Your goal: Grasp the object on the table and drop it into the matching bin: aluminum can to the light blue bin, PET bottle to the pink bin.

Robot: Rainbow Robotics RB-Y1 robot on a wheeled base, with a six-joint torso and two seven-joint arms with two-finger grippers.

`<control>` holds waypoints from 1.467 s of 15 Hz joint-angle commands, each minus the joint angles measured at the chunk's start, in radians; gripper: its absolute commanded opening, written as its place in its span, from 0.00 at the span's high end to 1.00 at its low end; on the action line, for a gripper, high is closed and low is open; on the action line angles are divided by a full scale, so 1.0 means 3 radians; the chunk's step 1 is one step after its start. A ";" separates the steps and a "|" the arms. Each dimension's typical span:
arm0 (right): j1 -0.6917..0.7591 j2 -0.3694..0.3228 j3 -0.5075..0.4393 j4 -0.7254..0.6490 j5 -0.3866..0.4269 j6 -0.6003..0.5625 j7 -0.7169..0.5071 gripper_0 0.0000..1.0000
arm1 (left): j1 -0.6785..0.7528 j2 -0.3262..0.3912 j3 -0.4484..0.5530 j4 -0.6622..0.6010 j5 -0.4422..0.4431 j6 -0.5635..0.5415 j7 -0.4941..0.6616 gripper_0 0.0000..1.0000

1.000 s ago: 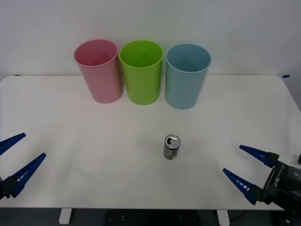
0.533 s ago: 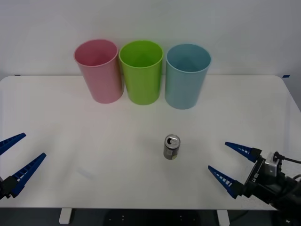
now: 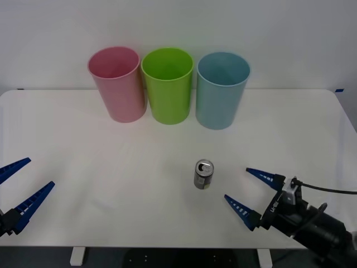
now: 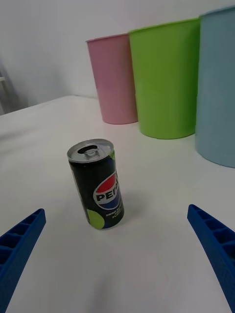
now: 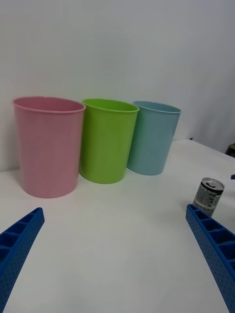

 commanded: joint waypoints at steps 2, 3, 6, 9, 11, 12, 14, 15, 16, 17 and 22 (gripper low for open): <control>-0.0042 0.0192 0.0011 0.0000 0.0220 0.0155 0.0068 0.00 | 0.0000 0.0000 0.0000 0.0000 0.0000 0.0000 0.0000 0.00; -0.0057 0.0244 0.0016 0.0000 0.0282 0.0191 0.0078 0.00 | 0.0000 0.0000 0.0000 0.0000 0.0000 0.0000 0.0000 0.00; -0.0098 0.0305 0.0128 0.0000 0.0348 0.0375 0.0093 0.00 | 0.0000 0.0000 0.0000 0.0000 0.0000 0.0000 0.0000 0.00; -0.0139 0.0305 0.0266 0.0005 0.0348 0.0539 0.0098 0.00 | 0.0000 0.0000 0.0000 0.0000 0.0000 0.0000 0.0000 0.00; -0.0175 0.0305 0.0348 0.0000 0.0348 0.0636 0.0103 0.00 | 0.0000 0.0000 0.0000 0.0000 0.0000 0.0000 0.0000 0.00; -0.0201 0.0305 0.0399 0.0000 0.0348 0.0702 0.0103 0.00 | 0.0000 0.0000 0.0000 0.0000 0.0000 0.0000 0.0000 0.00; -0.0318 0.0325 0.0461 0.0153 0.0348 0.0753 0.0109 0.00 | 0.0000 0.0000 0.0000 0.0000 0.0000 0.0000 0.0000 0.00; -0.0420 0.0351 0.0461 0.0312 0.0348 0.0718 0.0129 0.00 | 0.0000 0.0000 0.0000 0.0000 0.0000 0.0000 0.0000 0.00; -0.0507 0.0382 0.0461 0.0424 0.0348 0.0723 0.0149 0.00 | 0.0000 0.0000 0.0000 0.0000 0.0000 0.0000 0.0000 0.00; -0.0564 0.0407 0.0461 0.0465 0.0384 0.0738 0.0170 0.00 | 0.0000 0.0000 0.0000 0.0000 0.0000 0.0000 0.0000 0.00; -0.0732 0.0504 0.0461 0.0654 0.0456 0.0764 0.0211 0.00 | 0.0000 0.0000 0.0000 0.0000 0.0000 0.0000 0.0000 0.00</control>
